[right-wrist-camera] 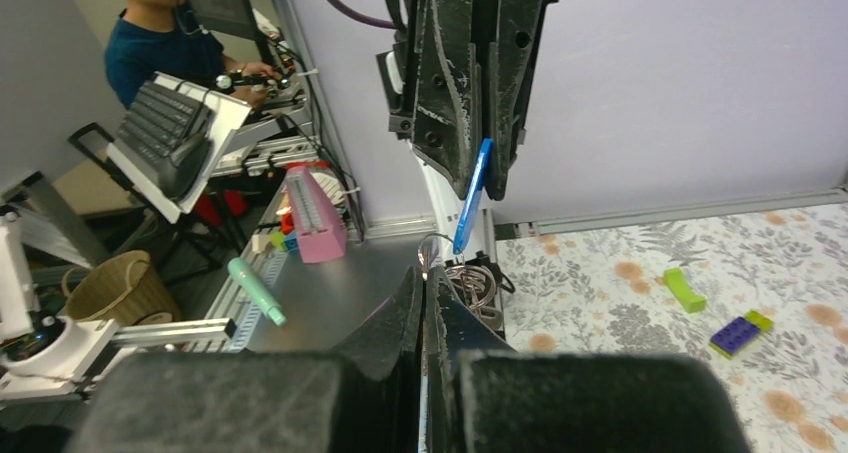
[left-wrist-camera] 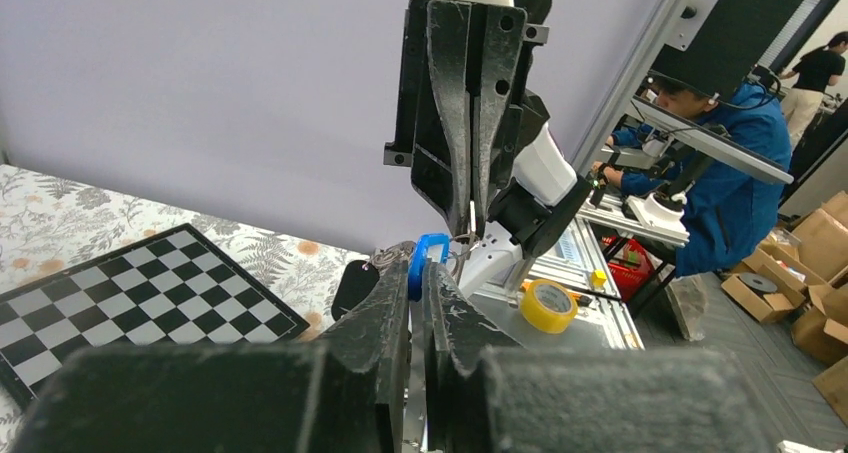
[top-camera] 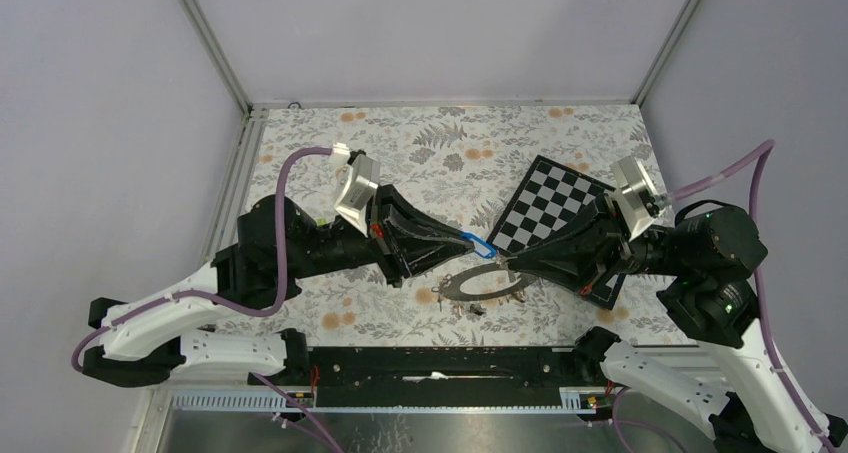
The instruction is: Remove the keys from the keyring
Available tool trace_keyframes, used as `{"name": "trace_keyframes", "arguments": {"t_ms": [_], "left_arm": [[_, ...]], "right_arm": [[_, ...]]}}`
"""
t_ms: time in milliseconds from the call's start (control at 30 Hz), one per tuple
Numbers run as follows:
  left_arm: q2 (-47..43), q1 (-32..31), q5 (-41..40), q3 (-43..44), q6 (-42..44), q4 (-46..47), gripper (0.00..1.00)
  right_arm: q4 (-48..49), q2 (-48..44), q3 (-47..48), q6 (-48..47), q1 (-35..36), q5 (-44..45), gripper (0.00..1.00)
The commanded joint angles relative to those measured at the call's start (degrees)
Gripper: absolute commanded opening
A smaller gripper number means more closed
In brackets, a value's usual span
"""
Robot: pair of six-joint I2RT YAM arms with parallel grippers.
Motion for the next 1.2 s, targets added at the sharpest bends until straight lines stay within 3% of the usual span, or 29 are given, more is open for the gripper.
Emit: {"name": "trace_keyframes", "arguments": {"t_ms": [0,367,1033,1100,1167], "left_arm": [[-1.7,1.3,0.3,-0.1,2.9,2.2,0.08],[-2.5,1.3,4.3,-0.9,3.0,2.8,0.09],[-3.8,1.3,5.8,-2.2,3.3,5.0,0.03],[-3.7,1.3,5.8,-2.3,3.3,5.0,0.04],[-3.6,1.3,5.6,-2.6,3.3,5.4,0.12]], "right_arm": [[9.0,-0.6,3.6,4.6,0.0,-8.9,0.0],[9.1,0.0,3.6,5.7,0.1,-12.5,0.0],[1.5,-2.3,3.1,0.8,0.1,-8.9,0.0],[1.5,-1.9,3.6,1.4,0.1,-9.1,0.0],[1.2,-1.5,4.3,2.0,0.0,-9.6,0.0]]}}
